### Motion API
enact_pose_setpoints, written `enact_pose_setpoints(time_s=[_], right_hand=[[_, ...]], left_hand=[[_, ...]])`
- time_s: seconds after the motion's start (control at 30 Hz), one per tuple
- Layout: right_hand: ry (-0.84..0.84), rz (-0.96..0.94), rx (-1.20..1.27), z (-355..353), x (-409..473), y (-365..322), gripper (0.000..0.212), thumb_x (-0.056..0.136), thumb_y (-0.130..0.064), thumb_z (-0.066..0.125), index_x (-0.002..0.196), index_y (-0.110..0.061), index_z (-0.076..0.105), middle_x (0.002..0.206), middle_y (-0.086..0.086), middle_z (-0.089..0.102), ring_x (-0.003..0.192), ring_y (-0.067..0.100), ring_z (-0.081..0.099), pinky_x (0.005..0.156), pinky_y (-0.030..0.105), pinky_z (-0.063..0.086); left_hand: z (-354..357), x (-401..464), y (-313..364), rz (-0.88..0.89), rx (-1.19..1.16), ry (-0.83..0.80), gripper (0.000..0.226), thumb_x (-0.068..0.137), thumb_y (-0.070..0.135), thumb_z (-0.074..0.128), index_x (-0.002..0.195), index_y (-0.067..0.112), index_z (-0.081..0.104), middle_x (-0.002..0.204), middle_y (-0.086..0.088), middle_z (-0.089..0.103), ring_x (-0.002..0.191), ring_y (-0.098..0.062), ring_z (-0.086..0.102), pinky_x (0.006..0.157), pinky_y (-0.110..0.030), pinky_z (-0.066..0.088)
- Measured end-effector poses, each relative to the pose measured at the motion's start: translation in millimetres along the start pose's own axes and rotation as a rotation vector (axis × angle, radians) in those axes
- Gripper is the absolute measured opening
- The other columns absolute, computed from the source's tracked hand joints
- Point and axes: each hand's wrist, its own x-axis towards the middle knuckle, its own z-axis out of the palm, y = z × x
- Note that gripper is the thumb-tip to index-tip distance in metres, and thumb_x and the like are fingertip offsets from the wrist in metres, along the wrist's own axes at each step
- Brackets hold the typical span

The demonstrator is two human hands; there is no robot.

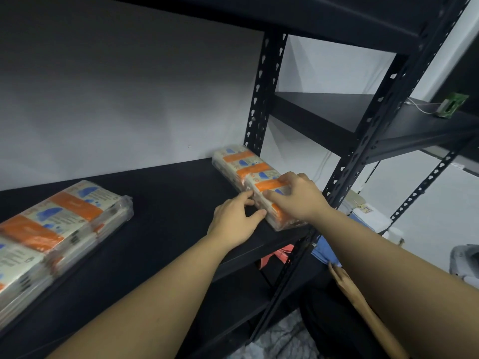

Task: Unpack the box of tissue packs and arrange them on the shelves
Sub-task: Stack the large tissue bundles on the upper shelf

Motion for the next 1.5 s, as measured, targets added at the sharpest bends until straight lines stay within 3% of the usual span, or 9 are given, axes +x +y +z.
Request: enact_pose_setpoints(time_s=[0.13, 0.23, 0.5, 0.7, 0.87, 1.03, 1.2, 1.43, 1.5], right_hand=[[-0.025, 0.011, -0.030, -3, 7, -3, 0.072, 0.086, -0.068, 0.065, 0.142, -0.025, 0.051, 0.129, 0.004, 0.050, 0.118, 0.027, 0.055, 0.097, 0.043, 0.052], [-0.050, 0.018, -0.051, -5, 18, -7, 0.077, 0.084, -0.073, 0.062, 0.142, -0.025, 0.049, 0.124, 0.001, 0.048, 0.117, 0.027, 0.055, 0.097, 0.046, 0.053], [-0.126, -0.043, -0.026, -1, 43, -21, 0.082, 0.086, -0.073, 0.061, 0.152, -0.028, 0.043, 0.141, 0.005, 0.052, 0.123, 0.028, 0.055, 0.100, 0.042, 0.050], [-0.125, -0.051, -0.011, 8, 42, -16, 0.084, 0.078, -0.077, 0.058, 0.149, -0.033, 0.045, 0.136, 0.004, 0.055, 0.126, 0.028, 0.051, 0.105, 0.048, 0.048], [-0.133, -0.053, -0.019, 7, 42, -15, 0.084, 0.078, -0.079, 0.054, 0.149, -0.034, 0.045, 0.138, 0.003, 0.055, 0.127, 0.028, 0.050, 0.106, 0.050, 0.047], [-0.049, -0.093, -0.141, 2, 36, -24, 0.075, 0.088, -0.074, 0.054, 0.149, -0.031, 0.046, 0.141, 0.004, 0.052, 0.130, 0.030, 0.046, 0.105, 0.050, 0.044], [0.083, -0.267, -0.159, 9, 20, -54, 0.067, 0.089, -0.067, 0.054, 0.141, -0.024, 0.058, 0.144, 0.005, 0.055, 0.131, 0.030, 0.045, 0.105, 0.047, 0.043], [-0.025, -0.410, 0.009, 48, -15, -123, 0.061, 0.094, -0.057, 0.063, 0.143, -0.021, 0.058, 0.145, 0.005, 0.056, 0.136, 0.025, 0.048, 0.112, 0.039, 0.041], [-0.059, -0.434, 0.033, 60, -23, -143, 0.061, 0.095, -0.060, 0.060, 0.143, -0.022, 0.058, 0.144, 0.003, 0.056, 0.137, 0.024, 0.047, 0.113, 0.042, 0.042]], left_hand=[[-3, 4, 0, -0.021, -0.076, -0.011, 0.065, 0.093, 0.049, 0.068, 0.152, 0.030, 0.047, 0.134, 0.014, 0.064, 0.131, -0.012, 0.054, 0.113, -0.040, 0.043], [-13, 12, 1, -0.044, -0.153, 0.057, 0.061, 0.091, 0.043, 0.074, 0.146, 0.024, 0.055, 0.136, 0.005, 0.061, 0.121, -0.010, 0.059, 0.102, -0.030, 0.048], [-26, 30, -4, -0.033, -0.060, 0.046, 0.070, 0.095, 0.043, 0.070, 0.155, 0.020, 0.043, 0.152, 0.001, 0.046, 0.138, -0.017, 0.048, 0.115, -0.041, 0.041], [-23, 37, -4, -0.030, -0.101, 0.032, 0.066, 0.091, 0.044, 0.073, 0.149, 0.025, 0.048, 0.150, 0.005, 0.048, 0.138, -0.015, 0.047, 0.106, -0.028, 0.038], [-28, 38, -6, -0.025, -0.095, -0.006, 0.067, 0.090, 0.049, 0.072, 0.149, 0.029, 0.048, 0.150, 0.009, 0.052, 0.139, -0.013, 0.047, 0.111, -0.032, 0.040], [-47, 27, -5, -0.016, 0.051, 0.022, 0.071, 0.090, 0.046, 0.074, 0.152, 0.026, 0.045, 0.155, 0.004, 0.047, 0.141, -0.015, 0.046, 0.116, -0.036, 0.039], [-94, 0, -14, -0.002, 0.273, 0.115, 0.066, 0.091, 0.044, 0.073, 0.149, 0.025, 0.048, 0.154, 0.002, 0.046, 0.141, -0.019, 0.044, 0.117, -0.035, 0.037], [-188, -63, -34, -0.086, 0.725, 0.158, 0.069, 0.092, 0.050, 0.067, 0.151, 0.023, 0.045, 0.158, -0.007, 0.038, 0.147, -0.029, 0.032, 0.127, -0.048, 0.005], [-211, -86, -45, -0.173, 0.800, 0.183, 0.068, 0.091, 0.058, 0.060, 0.148, 0.024, 0.046, 0.152, -0.010, 0.043, 0.142, -0.030, 0.038, 0.126, -0.053, 0.009]])
